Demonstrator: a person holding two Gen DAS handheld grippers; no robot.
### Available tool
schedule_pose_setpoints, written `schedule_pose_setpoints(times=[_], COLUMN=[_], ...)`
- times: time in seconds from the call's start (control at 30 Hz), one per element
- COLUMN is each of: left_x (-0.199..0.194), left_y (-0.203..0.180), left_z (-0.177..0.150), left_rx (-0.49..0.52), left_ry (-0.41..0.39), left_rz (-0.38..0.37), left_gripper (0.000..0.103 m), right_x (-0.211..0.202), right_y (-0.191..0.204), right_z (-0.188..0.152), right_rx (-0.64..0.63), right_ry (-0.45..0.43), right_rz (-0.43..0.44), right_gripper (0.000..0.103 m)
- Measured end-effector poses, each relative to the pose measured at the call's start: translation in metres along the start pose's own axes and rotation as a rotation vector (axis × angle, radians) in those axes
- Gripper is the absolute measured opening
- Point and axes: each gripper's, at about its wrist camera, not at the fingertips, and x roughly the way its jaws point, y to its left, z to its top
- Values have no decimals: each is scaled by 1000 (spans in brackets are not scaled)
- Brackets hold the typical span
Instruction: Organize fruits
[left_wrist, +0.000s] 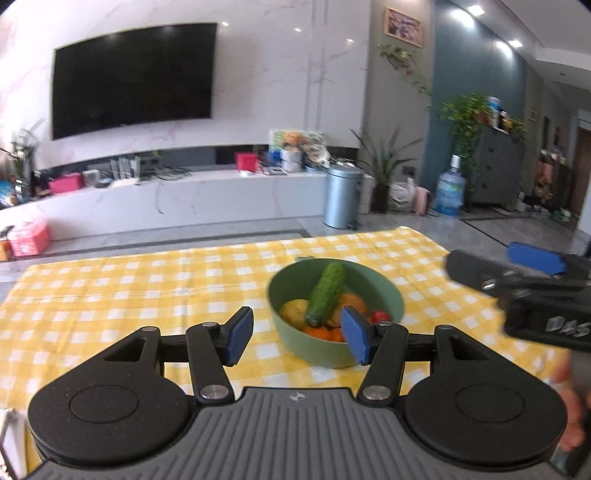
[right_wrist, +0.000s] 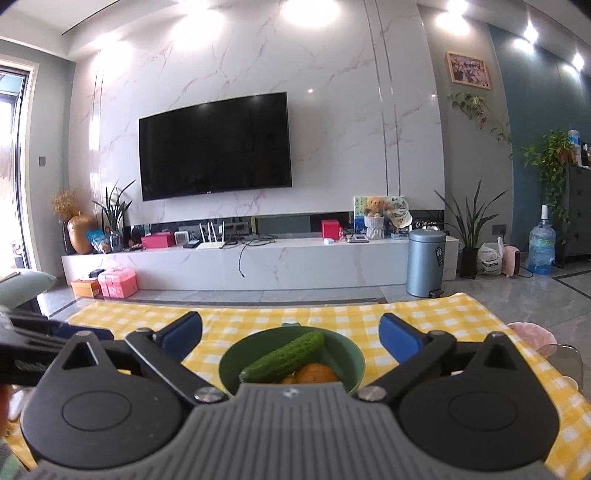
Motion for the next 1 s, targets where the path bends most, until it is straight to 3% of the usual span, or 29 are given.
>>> schedule_pose_setpoints(times=[0.13, 0.33, 0.7, 1.0], left_x=[-6, -12, 8, 24], left_y=[-1, 1, 19, 15], left_z=[-13, -29, -48, -61], left_rx=[13, 21, -51, -26], left_ry=[-31, -46, 51, 138], left_rz=[65, 139, 180, 184], left_gripper=[70, 89, 89, 89], right_x=[-19, -25, 0, 23], right_y=[7, 19, 17, 7], right_z=[-3, -20, -64, -77], right_rx=[-4, 21, 51, 78], right_ry=[-8, 43, 160, 194], right_rz=[-11, -30, -85, -91], right_gripper=[99, 99, 99, 99])
